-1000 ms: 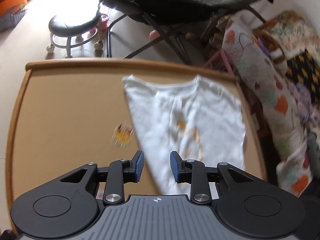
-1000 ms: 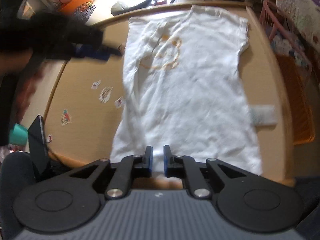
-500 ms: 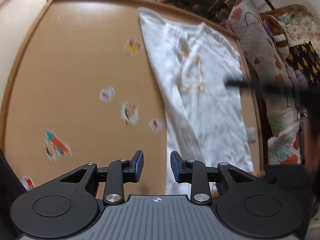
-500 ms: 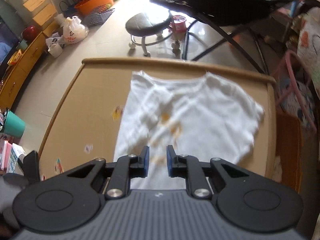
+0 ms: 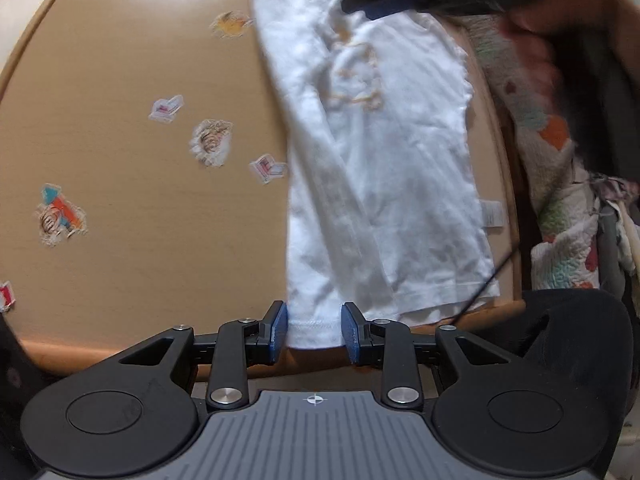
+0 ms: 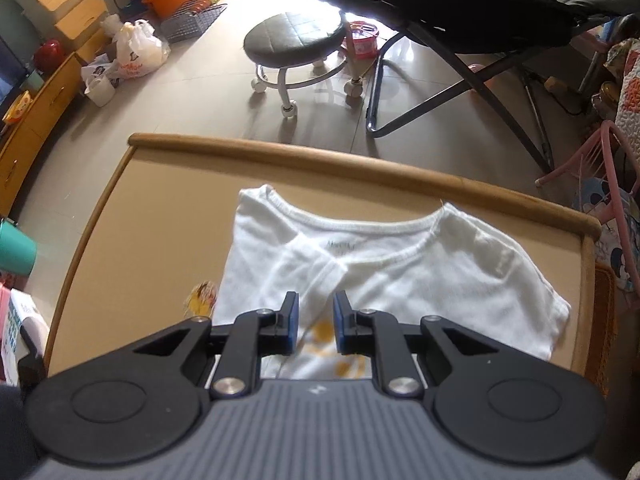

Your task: Fold clothes

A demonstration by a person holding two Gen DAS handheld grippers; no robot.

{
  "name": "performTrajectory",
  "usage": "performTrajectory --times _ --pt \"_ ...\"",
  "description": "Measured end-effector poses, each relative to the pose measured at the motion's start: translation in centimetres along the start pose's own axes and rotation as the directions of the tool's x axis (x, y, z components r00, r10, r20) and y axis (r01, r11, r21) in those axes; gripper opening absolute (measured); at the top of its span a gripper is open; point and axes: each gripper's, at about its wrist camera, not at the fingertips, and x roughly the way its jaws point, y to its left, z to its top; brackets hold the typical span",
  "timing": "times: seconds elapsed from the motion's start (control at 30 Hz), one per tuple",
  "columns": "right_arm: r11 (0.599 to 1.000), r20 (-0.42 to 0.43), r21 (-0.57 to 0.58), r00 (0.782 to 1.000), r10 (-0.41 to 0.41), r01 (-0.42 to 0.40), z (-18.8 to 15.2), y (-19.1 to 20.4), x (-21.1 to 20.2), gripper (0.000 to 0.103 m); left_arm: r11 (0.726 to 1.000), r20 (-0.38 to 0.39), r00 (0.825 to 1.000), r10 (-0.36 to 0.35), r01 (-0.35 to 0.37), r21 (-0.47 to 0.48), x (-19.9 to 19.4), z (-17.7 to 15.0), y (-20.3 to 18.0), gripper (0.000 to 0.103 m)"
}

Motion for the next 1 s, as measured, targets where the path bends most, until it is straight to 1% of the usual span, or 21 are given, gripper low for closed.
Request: performTrajectory --times 0.13,0.27,0.37,0.4,0.47,0.5,0.57,0.7,0.8,0.9,1.0 --pt "1.000 -0.004 0.011 1.000 -0.013 0.013 0.8 -0.1 1.1 0.018 0.999 0.008 1.000 0.015 -0.015 0.036 0.2 -0.2 -0.6 0.035" --pt "0.999 -0.014 0.015 0.999 -0.030 0.030 1.1 0.1 1.9 0.017 0.998 0.015 1.000 0.013 -0.014 0.065 0.1 -0.3 -0.8 0.029" --pt "0.999 -0.015 -0.010 0.999 -0.043 0.043 1.2 0.4 2.0 0.017 0.996 0.015 1.000 0.016 -0.017 0.087 0.2 -0.1 -1.1 0.028" --pt "0.998 -0.018 -0.022 0.999 -0.051 0.051 1.2 0.5 1.9 0.014 0.996 0.016 1.000 0.020 -0.022 0.090 0.1 -0.2 -1.1 0.027" --pt "0.998 -0.011 -0.032 0.998 -0.055 0.055 1.2 0.5 1.8 0.010 0.996 0.022 0.999 0.029 -0.030 0.089 0.1 -0.2 -1.0 0.018" --pt "0.998 0.002 -0.030 0.998 -0.057 0.057 1.3 0.4 1.6 0.008 0.996 0.025 0.999 0.032 -0.034 0.087 0.1 -0.3 -0.9 0.017" --pt "0.996 0.025 -0.042 0.997 -0.072 0.073 1.3 0.4 1.1 0.008 0.996 0.028 0.999 0.031 -0.033 0.081 0.0 -0.3 -0.7 0.016" --pt "0.992 0.056 -0.077 0.994 -0.094 0.098 1.8 0.5 0.3 0.007 0.996 0.035 0.999 0.032 -0.035 0.079 0.1 -0.4 -0.6 0.015" --pt "0.987 0.063 -0.095 0.991 -0.121 0.126 2.2 0.4 0.4 0.007 0.996 0.036 0.999 0.034 -0.037 0.078 0.1 -0.5 -0.6 0.015" --pt "0.982 0.038 -0.105 0.988 -0.151 0.154 2.4 0.2 1.3 0.007 0.997 0.037 0.999 0.037 -0.040 0.072 0.0 -0.6 -0.5 0.015" --pt "0.981 0.025 -0.106 0.987 -0.158 0.160 2.1 0.2 1.9 0.008 0.997 0.038 0.998 0.043 -0.046 0.067 0.0 -0.8 -0.4 0.015"
